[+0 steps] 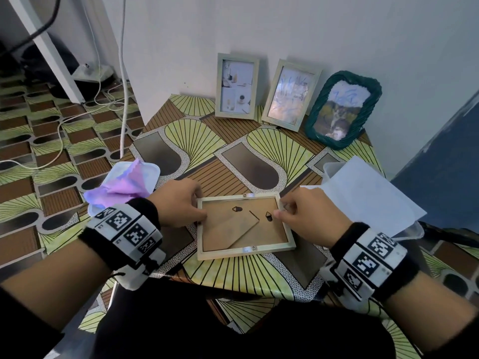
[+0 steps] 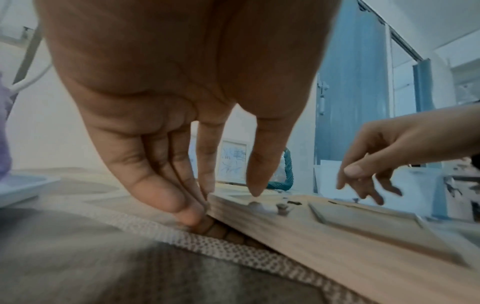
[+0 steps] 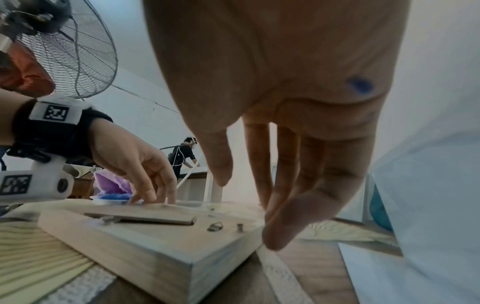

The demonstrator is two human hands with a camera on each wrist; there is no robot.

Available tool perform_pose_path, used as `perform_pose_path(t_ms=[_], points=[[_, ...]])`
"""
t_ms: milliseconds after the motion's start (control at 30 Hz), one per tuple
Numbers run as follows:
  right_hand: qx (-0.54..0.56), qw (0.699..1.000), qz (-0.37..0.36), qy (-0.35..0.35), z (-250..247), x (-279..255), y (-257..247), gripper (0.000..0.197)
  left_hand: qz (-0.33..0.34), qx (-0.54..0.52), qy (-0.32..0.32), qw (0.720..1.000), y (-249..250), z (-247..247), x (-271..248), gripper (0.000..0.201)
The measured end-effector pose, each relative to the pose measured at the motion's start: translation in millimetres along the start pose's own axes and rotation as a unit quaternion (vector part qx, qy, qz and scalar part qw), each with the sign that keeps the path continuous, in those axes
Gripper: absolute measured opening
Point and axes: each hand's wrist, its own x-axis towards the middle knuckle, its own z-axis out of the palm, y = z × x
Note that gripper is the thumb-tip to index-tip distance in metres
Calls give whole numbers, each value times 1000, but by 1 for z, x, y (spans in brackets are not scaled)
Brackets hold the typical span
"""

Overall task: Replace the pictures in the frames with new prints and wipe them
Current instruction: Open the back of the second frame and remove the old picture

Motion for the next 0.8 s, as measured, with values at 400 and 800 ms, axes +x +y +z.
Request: perform_pose_path(t_ms=[400, 800], points=[[-31, 995, 16, -95, -5, -41, -3, 49, 139, -23, 7, 990, -2, -3, -15, 32], [79, 995, 47, -42, 3, 24, -11, 46, 83, -74, -3, 994, -19, 1, -52, 20]])
